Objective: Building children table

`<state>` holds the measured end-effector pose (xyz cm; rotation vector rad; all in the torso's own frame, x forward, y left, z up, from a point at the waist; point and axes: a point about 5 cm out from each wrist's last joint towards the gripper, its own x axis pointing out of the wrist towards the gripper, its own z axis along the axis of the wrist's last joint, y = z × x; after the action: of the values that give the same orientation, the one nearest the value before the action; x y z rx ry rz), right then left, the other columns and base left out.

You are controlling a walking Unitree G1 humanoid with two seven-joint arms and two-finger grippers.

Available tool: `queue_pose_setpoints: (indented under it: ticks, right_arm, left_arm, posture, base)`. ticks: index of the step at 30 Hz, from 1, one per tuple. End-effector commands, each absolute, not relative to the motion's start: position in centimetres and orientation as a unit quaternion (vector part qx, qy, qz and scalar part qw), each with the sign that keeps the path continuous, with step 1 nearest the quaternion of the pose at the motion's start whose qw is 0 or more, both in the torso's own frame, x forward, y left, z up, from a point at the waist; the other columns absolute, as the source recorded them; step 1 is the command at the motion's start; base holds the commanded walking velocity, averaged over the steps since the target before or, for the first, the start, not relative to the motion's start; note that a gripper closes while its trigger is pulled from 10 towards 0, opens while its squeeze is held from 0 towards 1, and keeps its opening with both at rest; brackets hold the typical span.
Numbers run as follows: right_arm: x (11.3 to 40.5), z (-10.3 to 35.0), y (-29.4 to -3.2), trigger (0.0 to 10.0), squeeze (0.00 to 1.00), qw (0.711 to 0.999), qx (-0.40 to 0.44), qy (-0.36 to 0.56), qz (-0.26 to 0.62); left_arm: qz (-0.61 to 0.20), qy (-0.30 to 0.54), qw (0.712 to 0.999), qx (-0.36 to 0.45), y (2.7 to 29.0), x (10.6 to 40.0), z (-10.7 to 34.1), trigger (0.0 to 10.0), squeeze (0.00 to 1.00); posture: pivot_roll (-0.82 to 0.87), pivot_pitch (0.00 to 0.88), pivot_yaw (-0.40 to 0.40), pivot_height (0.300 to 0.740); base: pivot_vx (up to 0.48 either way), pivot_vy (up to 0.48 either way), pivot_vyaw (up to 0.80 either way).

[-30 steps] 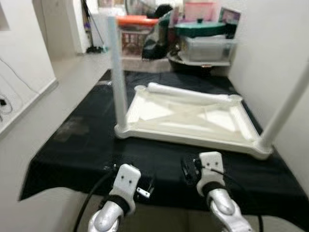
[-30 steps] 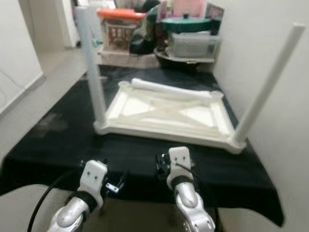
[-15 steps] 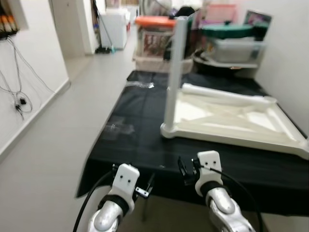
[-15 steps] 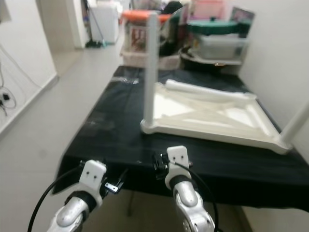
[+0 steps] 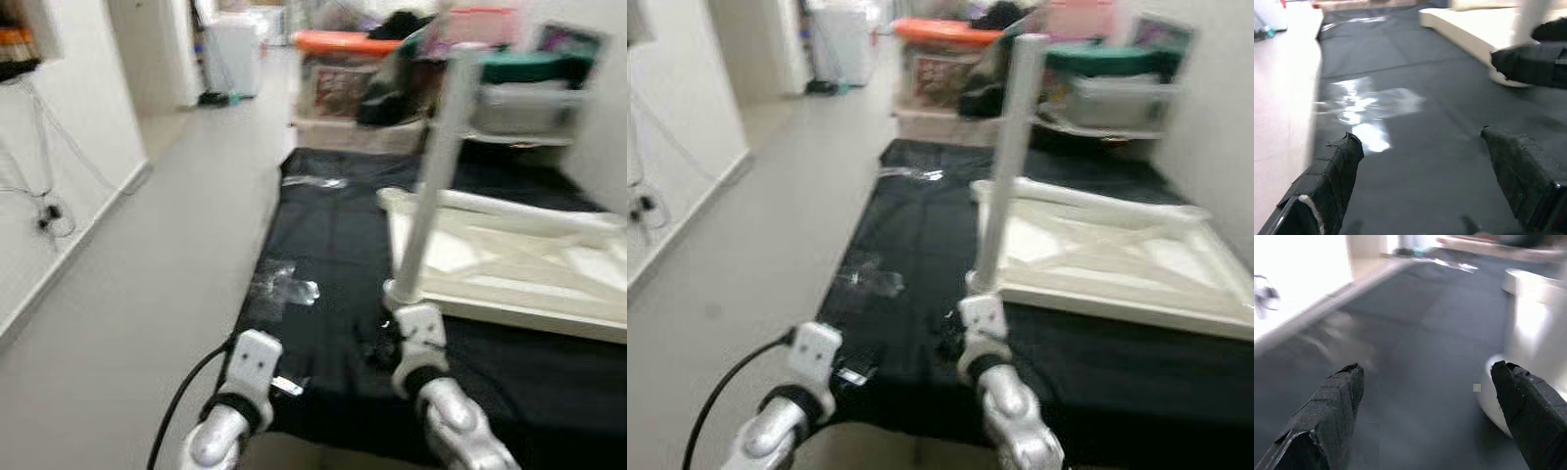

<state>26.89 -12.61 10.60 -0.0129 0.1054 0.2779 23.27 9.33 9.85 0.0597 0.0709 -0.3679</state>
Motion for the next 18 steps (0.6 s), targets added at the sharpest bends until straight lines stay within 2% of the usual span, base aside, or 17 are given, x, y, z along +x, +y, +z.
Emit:
queue_pose_setpoints:
  ticks: [1,4,6,8,13,14,18]
  right_arm:
    - [26.6,11.2,-11.4,10.0,0.0,0.981,0.02,0.045,0.189]
    - [26.3,11.5,-10.8,10.0,0.0,0.971,0.049,0.043,0.231]
    - [25.7,11.7,-10.0,10.0,0.0,0.952,0.069,0.05,0.294]
    - [25.7,11.9,-9.8,10.0,0.0,0.949,0.078,0.049,0.303]
    - [26.6,12.8,-9.8,10.0,0.0,0.961,0.061,0.022,0.268]
    - [27.9,13.4,-9.7,10.0,0.0,0.976,0.048,0.001,0.213]
    - [28.6,13.9,-9.5,10.0,0.0,0.981,0.05,-0.011,0.19]
  left_arm:
    - [-0.181,0.048,0.982,0.034,9.7,23.2,9.6,10.0,0.0]
    - [-0.177,0.047,0.983,0.036,9.7,23.2,9.7,10.0,0.0]
    - [-0.177,0.047,0.983,0.035,9.7,23.2,9.7,10.0,0.0]
    - [-0.177,0.047,0.983,0.035,9.7,23.2,9.7,10.0,0.0]
    - [-0.177,0.047,0.982,0.036,9.7,23.1,9.8,10.0,0.0]
    - [-0.178,0.05,0.982,0.035,9.7,23.2,9.7,10.0,0.0]
    - [-0.179,0.052,0.982,0.035,9.6,23.2,9.7,10.0,0.0]
  posture:
    - [0.08,0.0,-0.078,0.74]
    - [0.08,0.0,-0.082,0.74]
    - [0.08,0.0,-0.083,0.74]
    - [0.08,0.0,-0.086,0.74]
    - [0.08,0.0,-0.086,0.74]
    - [0.08,0.0,-0.085,0.74]
    - [0.08,0.0,-0.085,0.74]
  base:
    - [0.0,0.0,0.0]
    - [0.0,0.0,0.0]
    - [0.0,0.0,0.0]
    - [0.0,0.0,0.0]
    - [0.0,0.0,0.0]
    - [0.0,0.0,0.0]
    - [0.0,0.0,0.0]
